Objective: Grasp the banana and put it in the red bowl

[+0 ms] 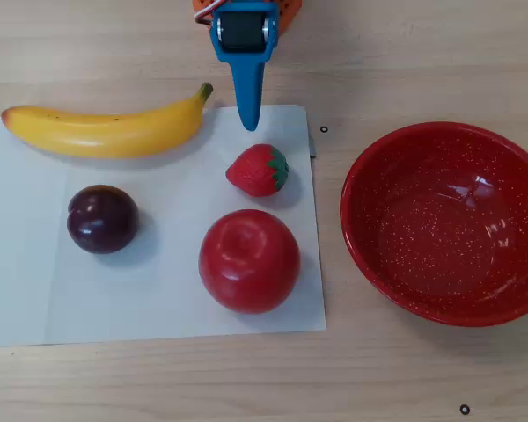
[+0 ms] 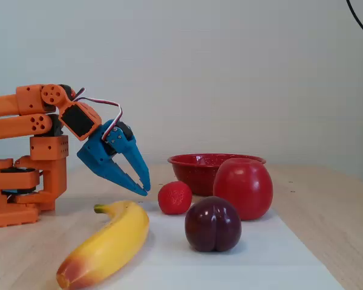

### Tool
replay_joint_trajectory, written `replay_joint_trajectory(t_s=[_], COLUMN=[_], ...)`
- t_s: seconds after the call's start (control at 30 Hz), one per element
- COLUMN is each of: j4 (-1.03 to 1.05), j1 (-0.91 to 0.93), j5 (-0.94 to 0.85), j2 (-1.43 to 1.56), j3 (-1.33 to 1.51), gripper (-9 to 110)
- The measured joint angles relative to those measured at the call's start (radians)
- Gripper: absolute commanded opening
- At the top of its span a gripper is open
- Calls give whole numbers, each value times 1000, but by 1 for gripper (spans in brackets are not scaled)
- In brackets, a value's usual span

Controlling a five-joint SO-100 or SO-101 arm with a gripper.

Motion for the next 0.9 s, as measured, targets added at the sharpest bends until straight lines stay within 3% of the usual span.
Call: replay_joint_trajectory(t_s=[0.9], j4=[55], j1=[0], j5=[0], j2=[5], j3=[0], gripper=[0])
